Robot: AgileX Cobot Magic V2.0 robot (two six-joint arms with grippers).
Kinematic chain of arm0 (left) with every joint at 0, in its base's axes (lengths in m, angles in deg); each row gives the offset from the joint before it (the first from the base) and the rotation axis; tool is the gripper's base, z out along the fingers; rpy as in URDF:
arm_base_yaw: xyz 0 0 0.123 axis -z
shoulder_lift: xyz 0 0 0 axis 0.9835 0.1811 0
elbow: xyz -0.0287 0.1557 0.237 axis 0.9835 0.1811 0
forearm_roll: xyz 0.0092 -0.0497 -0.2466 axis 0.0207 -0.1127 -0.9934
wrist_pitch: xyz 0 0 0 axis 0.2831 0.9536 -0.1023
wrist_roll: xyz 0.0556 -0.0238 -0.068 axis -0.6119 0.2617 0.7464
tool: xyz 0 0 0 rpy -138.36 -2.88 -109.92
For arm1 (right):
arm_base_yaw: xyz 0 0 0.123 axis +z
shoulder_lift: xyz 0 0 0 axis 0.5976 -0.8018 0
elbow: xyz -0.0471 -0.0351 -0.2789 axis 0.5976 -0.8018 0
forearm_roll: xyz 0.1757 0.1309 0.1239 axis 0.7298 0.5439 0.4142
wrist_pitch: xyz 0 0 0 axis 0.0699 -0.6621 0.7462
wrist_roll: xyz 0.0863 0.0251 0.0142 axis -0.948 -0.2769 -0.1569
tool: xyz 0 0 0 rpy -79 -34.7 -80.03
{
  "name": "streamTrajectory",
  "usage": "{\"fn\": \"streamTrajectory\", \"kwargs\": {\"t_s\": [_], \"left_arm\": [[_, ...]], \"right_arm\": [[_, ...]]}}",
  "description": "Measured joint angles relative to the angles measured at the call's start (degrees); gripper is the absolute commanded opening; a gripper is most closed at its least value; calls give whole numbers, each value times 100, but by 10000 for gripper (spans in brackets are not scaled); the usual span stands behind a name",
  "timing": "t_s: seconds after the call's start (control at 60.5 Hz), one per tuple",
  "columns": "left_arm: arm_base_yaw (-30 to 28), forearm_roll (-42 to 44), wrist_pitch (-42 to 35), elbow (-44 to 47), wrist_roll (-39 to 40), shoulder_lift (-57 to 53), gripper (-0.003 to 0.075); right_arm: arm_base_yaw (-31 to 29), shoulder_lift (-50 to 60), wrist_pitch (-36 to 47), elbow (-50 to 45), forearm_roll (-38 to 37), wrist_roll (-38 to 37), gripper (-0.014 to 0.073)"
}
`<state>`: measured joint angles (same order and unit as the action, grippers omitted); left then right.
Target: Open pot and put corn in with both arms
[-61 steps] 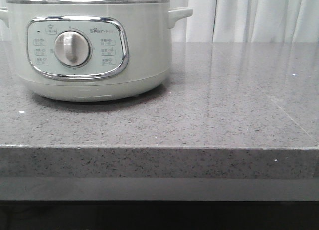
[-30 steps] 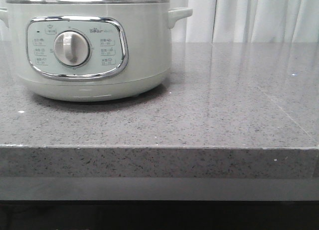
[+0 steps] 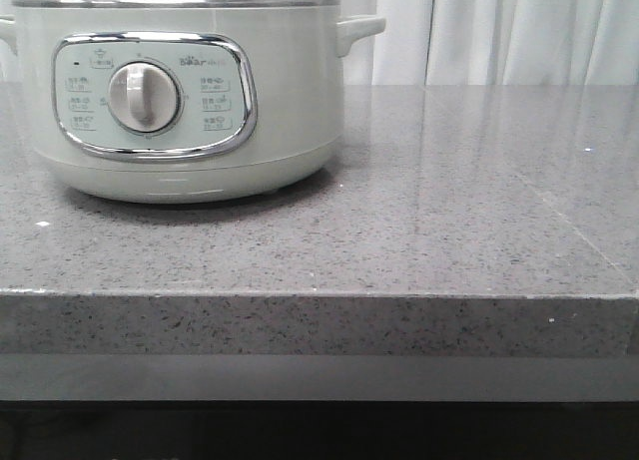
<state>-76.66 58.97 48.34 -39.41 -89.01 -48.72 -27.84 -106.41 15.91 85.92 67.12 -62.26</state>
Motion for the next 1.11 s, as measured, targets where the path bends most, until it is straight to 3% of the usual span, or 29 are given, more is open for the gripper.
{"fn": "streamTrajectory", "kwargs": {"t_s": [0.198, 0.528, 1.107], "left_arm": [[0, 0, 0, 0, 0, 0, -18], [0, 0, 0, 0, 0, 0, -18], [0, -13, -11, 0, 0, 0, -18]], "right_arm": [[-110, 208, 44, -534, -72, -82, -67], [-699, 1945, 74, -2001, -194, -829, -67], [-735, 2107, -92, -2111, -214, -892, -67]]}}
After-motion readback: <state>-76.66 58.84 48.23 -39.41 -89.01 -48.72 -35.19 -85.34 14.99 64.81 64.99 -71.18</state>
